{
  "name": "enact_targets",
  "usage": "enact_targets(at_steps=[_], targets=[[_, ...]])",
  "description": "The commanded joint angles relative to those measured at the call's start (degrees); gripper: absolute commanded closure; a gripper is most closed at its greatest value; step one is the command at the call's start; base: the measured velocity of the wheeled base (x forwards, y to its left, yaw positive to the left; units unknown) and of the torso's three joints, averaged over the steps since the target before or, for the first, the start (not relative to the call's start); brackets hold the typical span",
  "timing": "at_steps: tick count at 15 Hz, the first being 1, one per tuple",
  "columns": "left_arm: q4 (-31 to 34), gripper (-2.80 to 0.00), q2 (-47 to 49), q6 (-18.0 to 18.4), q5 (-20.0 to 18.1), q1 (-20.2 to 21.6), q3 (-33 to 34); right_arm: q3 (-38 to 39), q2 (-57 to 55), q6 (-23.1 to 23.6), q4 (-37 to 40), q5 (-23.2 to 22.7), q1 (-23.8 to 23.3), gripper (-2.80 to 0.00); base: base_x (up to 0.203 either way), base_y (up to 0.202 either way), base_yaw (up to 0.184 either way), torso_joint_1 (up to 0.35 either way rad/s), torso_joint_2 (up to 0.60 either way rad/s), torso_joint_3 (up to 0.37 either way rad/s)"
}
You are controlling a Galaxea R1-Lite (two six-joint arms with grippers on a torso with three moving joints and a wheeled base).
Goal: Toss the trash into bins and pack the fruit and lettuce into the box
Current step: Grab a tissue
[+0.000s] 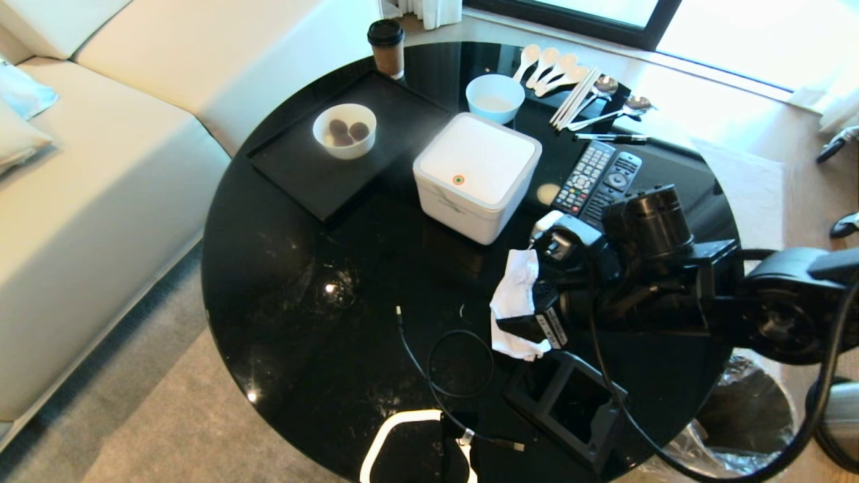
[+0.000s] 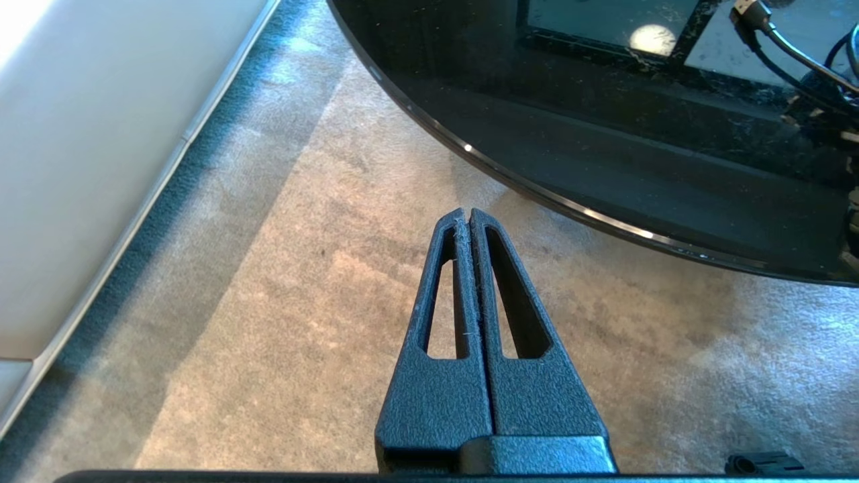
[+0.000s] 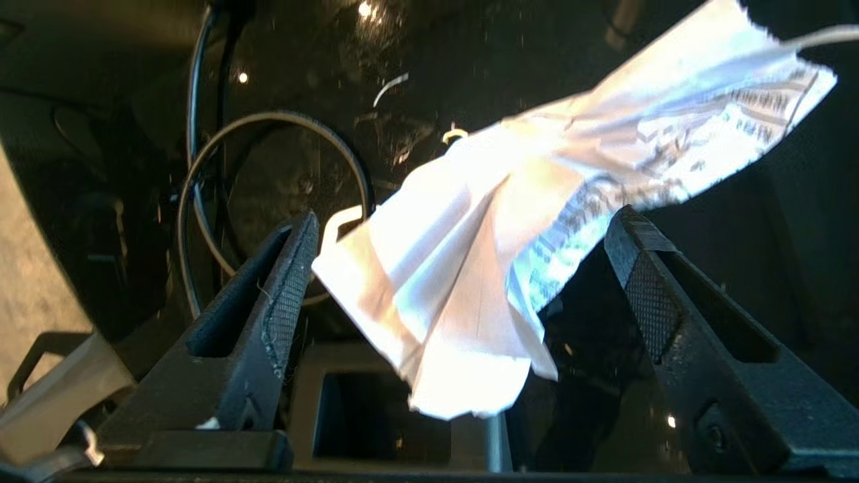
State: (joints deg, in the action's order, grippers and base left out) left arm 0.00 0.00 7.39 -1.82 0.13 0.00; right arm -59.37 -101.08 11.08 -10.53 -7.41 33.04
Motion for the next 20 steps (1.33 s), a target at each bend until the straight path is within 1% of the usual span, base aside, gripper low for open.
enact_targets(at_steps=[1,6,19,20], targets=[[0.00,0.00,0.09,0.04,-0.03,0.01,0.00,-0.05,-2.11,0.08,-2.01,-0.06,0.10,-2.80,0.000,0.000,0.000,0.000,0.00,0.000],[0.00,0.00,0.09,0.00,-0.03,-0.04,0.00,0.04,-3.33,0.17,-4.50,0.31,0.19,-2.80,0.000,0.000,0.000,0.000,0.00,0.000],[0.00,0.00,0.09,0.00,-0.03,-0.04,0.00,0.48,-4.21,0.61,-5.01,0.56,0.27,-2.80,0.000,0.000,0.000,0.000,0.00,0.000],[0.00,0.00,0.09,0.00,-0.03,0.04,0.00,0.48,-4.21,0.61,-5.03,0.56,0.27,0.00,0.000,0.000,0.000,0.000,0.00,0.000]])
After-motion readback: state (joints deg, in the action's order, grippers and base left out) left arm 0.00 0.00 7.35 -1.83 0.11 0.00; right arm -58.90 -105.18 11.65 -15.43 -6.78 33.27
